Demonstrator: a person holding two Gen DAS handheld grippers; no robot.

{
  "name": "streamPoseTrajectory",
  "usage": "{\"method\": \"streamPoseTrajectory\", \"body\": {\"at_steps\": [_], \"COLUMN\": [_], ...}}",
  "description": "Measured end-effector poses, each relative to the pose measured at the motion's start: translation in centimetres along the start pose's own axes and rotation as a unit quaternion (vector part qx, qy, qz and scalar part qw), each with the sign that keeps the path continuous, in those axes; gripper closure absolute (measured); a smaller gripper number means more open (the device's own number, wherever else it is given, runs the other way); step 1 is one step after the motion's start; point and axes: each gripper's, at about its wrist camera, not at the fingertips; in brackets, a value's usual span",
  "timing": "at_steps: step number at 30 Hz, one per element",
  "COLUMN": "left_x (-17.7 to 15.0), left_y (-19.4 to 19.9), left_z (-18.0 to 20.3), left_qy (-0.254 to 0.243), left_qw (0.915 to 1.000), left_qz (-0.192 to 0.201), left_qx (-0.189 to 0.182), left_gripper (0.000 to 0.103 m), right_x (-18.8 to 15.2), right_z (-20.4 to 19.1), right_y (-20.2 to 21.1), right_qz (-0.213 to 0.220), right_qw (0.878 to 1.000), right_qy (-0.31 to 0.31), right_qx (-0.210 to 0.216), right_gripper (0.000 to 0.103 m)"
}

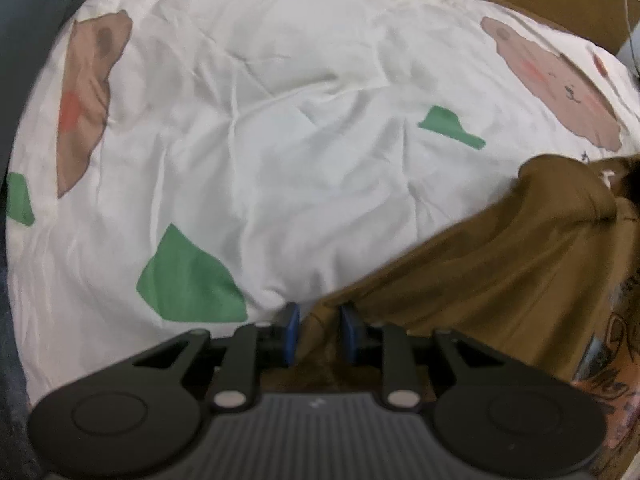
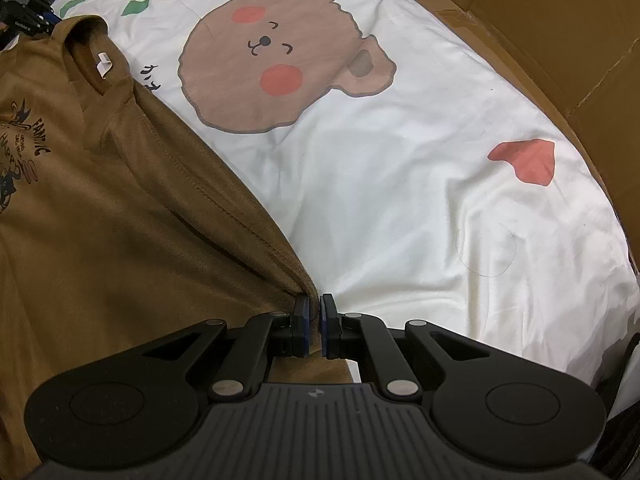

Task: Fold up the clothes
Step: 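Lift the sweatshirt with both tools and carry it toward the cardboard box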

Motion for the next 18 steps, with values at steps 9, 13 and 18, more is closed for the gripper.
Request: {"method": "streamPoseTrajectory", "body": {"at_steps": [9, 13, 18], "left_x": [-0.9, -0.4, 0.8], "left_y": [4.4, 6.1, 7.7], "left_z": [-0.8, -0.5, -0.5], "left_qy": [0.032, 0.031, 0.059], "left_qw": [0.9966, 0.9936, 0.9874], "left_qz": [0.072, 0.101, 0.141], "left_qx": [0.022, 0.041, 0.043], "left_gripper": [0.097, 0.097, 0.096], "right_x": [0.2, 0.3, 1.2], "right_z": [0.1, 0.3, 1.5], "right_y": [2.5, 4.1, 5.9], "right_qz": [0.043, 0.066, 0.087], "right_qw": [0.999, 0.997, 0.993], "right_qy": [-0.012, -0.008, -0.022], "right_qx": [-0.029, -0.051, -0.074], "right_gripper": [0.098, 0.098, 0.098]}}
Point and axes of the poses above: each gripper's, at about its wrist camera, not at the fingertips, and y roughly against the way its jaws point, z to its right, x to its top, and after that the axes turned 10 degrees about -z, right-handed
